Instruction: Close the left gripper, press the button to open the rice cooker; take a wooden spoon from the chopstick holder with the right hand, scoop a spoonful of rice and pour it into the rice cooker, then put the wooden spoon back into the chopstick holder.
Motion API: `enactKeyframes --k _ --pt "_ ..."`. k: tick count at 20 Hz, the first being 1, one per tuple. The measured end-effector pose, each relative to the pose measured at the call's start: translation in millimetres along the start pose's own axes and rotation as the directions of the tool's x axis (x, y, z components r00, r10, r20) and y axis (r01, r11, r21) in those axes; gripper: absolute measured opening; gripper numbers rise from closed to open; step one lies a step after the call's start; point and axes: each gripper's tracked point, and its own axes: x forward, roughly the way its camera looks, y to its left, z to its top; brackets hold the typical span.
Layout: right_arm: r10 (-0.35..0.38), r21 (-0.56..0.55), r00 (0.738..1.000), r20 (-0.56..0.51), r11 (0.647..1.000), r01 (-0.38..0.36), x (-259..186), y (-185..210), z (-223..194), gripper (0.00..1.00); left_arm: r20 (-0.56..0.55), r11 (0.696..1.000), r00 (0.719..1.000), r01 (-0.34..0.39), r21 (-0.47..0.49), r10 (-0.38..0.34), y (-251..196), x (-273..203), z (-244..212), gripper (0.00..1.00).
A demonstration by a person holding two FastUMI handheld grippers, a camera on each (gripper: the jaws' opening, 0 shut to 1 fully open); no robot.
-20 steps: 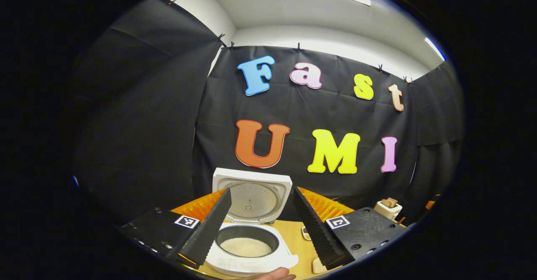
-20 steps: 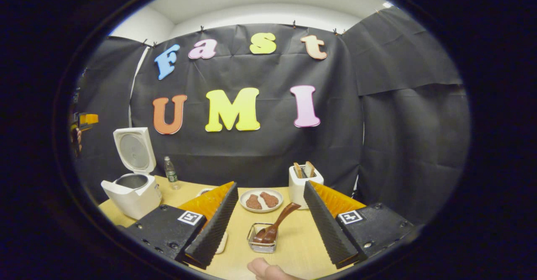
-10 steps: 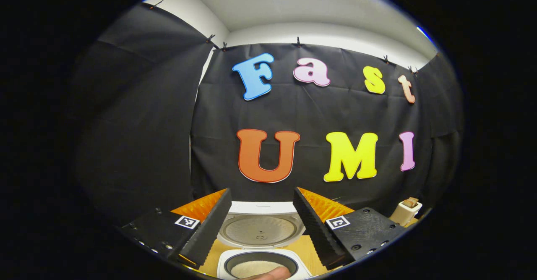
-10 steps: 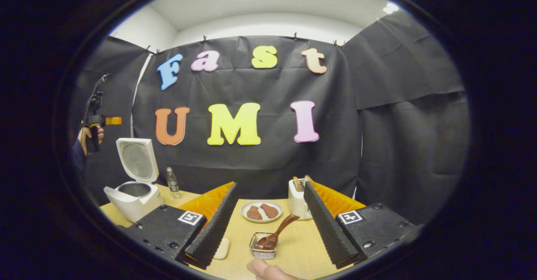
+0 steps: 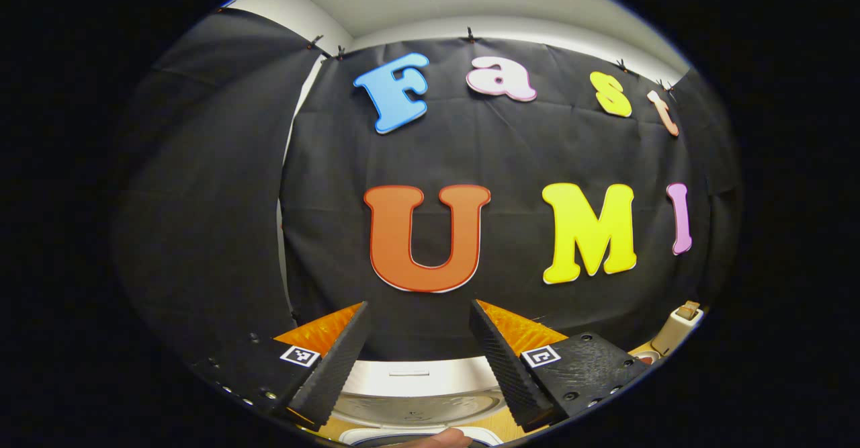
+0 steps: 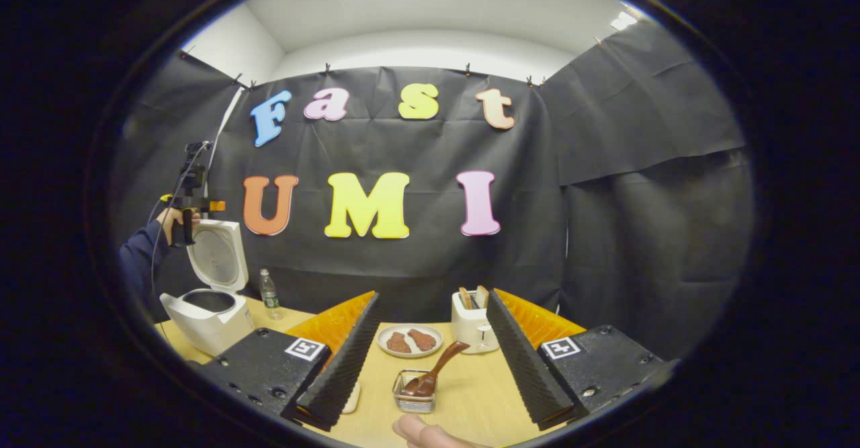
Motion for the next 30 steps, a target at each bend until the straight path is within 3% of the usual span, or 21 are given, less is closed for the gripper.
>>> enactKeyframes --k 3,5,8,11,15,22,30 --pt "-0.053 -0.029 0.999 0.002 0.998 0.053 -15 -13 0 0.99 -0.079 0.999 0.997 -0.017 -0.039 0.014 7 17 -20 0.95" --pt "-0.085 -0.043 0.996 0.004 0.995 0.085 -26 -20 3 0.99 -0.092 0.997 0.993 -0.078 -0.006 0.077 20 21 -26 0.98" --pt "-0.133 -0.019 0.991 0.002 0.991 0.133 -41 -31 6 0.99 -0.139 0.996 0.987 -0.084 -0.003 0.083 20 10 -29 0.96" --pt "-0.136 -0.011 0.99 -0.045 0.991 0.135 -52 -33 -7 1.0 -0.151 0.997 0.985 -0.083 -0.003 0.082 19 -1 -31 0.96" --pt "-0.123 0.032 0.988 -0.093 0.991 0.127 -66 -39 -19 1.0 -0.165 0.997 0.983 -0.082 -0.002 0.08 15 -20 -37 0.96" --pt "-0.111 0.054 0.991 -0.074 0.992 0.115 -91 -52 -23 1.0 -0.227 0.999 0.973 -0.045 -0.016 0.04 7 -70 -59 0.97" --pt "0.02 0.104 0.991 -0.132 0.995 -0.006 -106 -34 -60 1.0 -0.378 1.0 0.925 0.009 -0.028 -0.019 -4 -148 -130 0.98"
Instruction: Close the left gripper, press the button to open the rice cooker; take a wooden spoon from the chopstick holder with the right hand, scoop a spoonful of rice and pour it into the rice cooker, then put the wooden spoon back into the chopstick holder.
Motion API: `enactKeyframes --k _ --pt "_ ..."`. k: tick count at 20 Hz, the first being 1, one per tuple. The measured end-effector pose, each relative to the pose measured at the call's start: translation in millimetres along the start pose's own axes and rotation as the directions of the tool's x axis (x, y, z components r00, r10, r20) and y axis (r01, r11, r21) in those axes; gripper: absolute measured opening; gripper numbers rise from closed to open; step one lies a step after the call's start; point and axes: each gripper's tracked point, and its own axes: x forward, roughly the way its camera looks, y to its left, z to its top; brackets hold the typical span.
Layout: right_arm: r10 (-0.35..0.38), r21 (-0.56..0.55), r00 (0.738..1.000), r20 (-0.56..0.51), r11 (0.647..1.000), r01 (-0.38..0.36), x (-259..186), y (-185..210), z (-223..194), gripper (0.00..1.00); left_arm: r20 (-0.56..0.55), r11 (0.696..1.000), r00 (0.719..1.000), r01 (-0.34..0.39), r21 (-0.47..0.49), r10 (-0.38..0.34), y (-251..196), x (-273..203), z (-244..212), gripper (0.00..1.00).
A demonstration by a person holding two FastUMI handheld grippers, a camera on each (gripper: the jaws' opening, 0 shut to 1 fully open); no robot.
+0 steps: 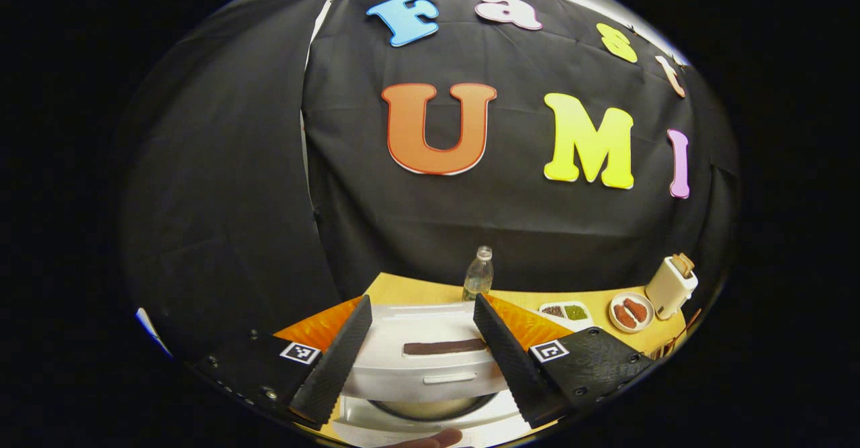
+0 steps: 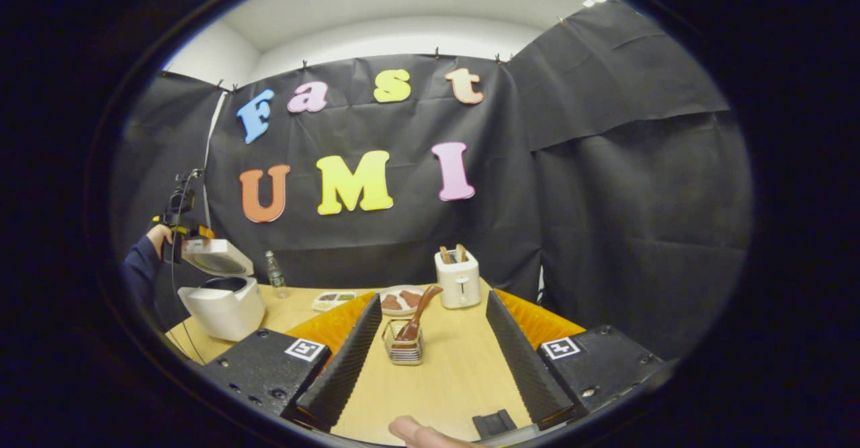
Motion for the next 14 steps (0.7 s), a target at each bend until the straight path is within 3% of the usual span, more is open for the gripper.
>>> enactKeyframes --k 6,14 --pt "0.074 -0.034 0.997 0.023 0.997 -0.073 -26 13 -5 1.0 -0.054 1.0 0.999 0.002 -0.02 -0.003 1 -18 -60 0.98" --pt "0.069 -0.043 0.993 0.092 0.997 -0.065 -71 11 -12 0.99 -0.116 1.0 0.993 -0.013 0.003 0.013 -4 -37 -99 0.98"
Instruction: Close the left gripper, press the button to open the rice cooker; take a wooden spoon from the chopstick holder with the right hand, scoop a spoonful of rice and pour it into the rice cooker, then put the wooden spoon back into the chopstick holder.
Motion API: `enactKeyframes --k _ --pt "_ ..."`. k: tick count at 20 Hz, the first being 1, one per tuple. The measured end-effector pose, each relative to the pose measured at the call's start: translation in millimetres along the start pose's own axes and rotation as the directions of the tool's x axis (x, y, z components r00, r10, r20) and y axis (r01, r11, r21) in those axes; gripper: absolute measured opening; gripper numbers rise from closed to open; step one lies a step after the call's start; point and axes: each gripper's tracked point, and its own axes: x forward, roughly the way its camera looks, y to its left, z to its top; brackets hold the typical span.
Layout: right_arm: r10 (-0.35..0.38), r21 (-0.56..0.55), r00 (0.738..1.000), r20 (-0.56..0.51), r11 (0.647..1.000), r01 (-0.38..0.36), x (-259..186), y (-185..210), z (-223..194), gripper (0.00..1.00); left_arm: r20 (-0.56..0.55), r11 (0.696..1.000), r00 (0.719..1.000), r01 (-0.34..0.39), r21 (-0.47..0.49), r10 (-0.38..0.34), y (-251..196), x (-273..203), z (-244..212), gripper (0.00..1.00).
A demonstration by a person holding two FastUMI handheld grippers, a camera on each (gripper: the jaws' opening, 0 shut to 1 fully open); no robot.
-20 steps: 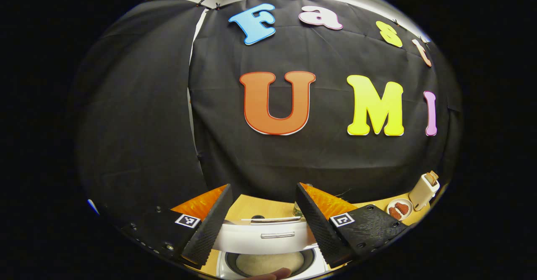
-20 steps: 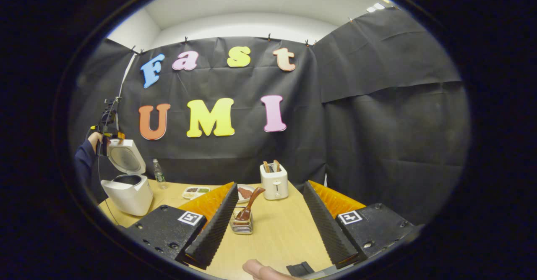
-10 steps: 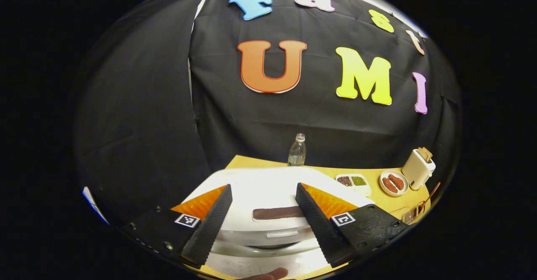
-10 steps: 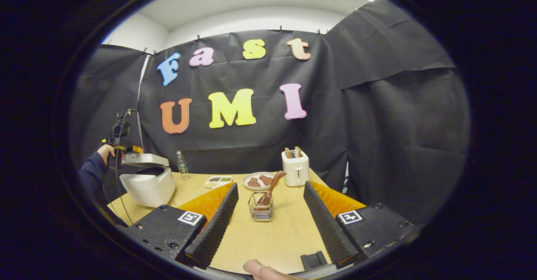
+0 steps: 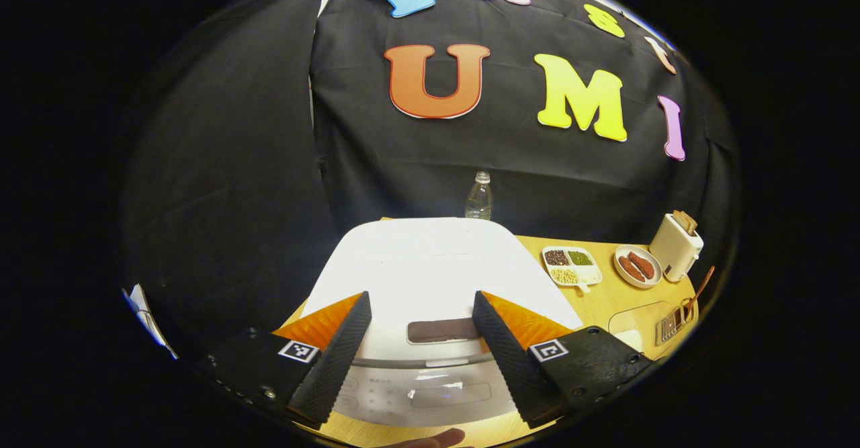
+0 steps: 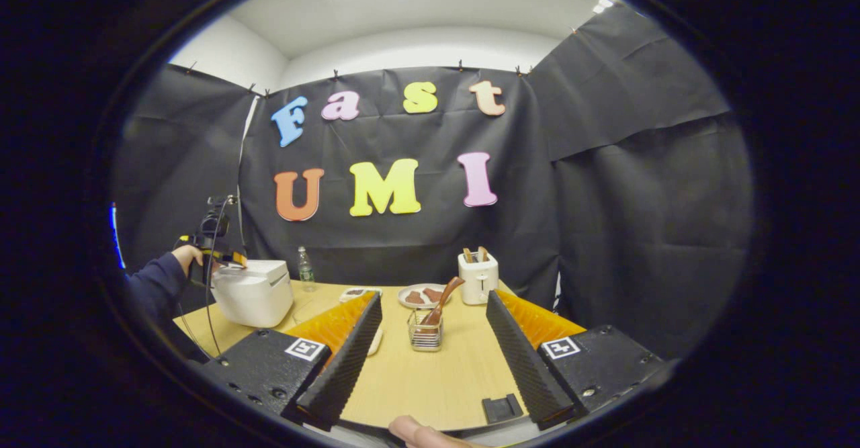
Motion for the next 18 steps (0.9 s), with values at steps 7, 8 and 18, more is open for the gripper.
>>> enactKeyframes --k 7,8,18 --pt "-0.008 0.009 1.0 0.028 1.0 0.008 -14 5 7 1.0 -0.04 0.999 0.999 0.033 0.014 -0.032 -7 -15 -10 0.98" --pt "-0.007 0.016 1.0 0.018 1.0 0.007 -15 6 5 1.0 -0.045 0.999 0.998 0.033 0.018 -0.032 -8 -15 -12 0.98" --pt "0.016 0.041 1.0 0.003 0.999 -0.016 -7 24 5 1.0 -0.06 0.999 0.998 0.025 0.029 -0.023 -9 -15 -23 0.98"
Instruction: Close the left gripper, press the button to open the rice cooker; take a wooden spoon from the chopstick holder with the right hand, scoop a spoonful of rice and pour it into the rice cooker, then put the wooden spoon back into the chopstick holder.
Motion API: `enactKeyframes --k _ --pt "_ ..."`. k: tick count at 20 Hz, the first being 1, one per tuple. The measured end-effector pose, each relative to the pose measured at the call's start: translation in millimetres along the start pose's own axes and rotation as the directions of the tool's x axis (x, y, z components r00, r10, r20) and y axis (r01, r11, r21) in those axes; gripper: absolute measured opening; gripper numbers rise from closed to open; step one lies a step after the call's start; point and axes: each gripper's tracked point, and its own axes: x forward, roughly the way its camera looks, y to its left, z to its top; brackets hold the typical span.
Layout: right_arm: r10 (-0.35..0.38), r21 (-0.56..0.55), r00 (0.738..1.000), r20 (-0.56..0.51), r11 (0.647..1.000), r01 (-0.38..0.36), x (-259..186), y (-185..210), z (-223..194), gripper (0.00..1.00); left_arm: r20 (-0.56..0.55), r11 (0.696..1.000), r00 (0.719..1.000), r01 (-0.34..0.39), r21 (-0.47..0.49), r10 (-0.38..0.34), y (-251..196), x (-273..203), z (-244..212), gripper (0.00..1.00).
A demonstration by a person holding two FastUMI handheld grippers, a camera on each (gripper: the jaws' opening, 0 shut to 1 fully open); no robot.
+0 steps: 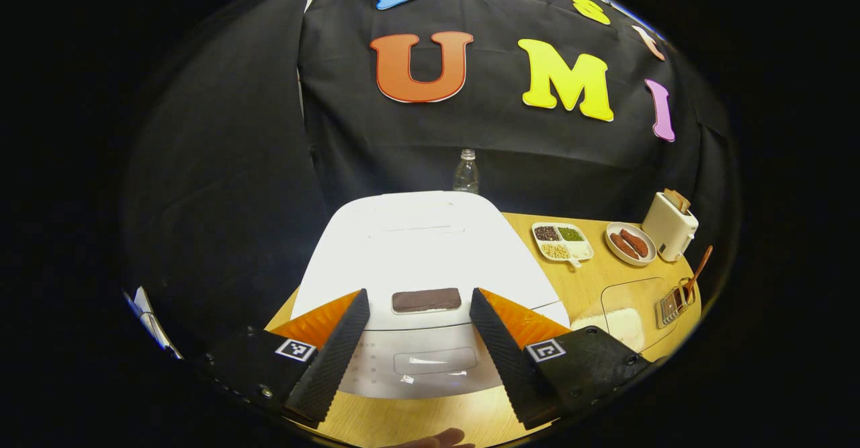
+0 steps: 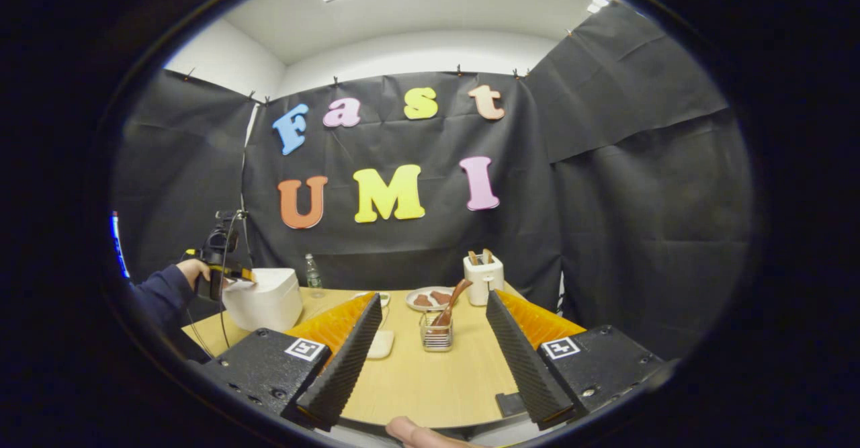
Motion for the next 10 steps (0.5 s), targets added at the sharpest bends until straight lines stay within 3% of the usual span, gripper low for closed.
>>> enactKeyframes --k 10 --pt "-0.062 -0.002 0.998 0.013 0.998 0.062 0 -14 6 1.0 0.034 1.0 0.999 -0.016 -0.02 0.016 -1 -2 5 0.98"
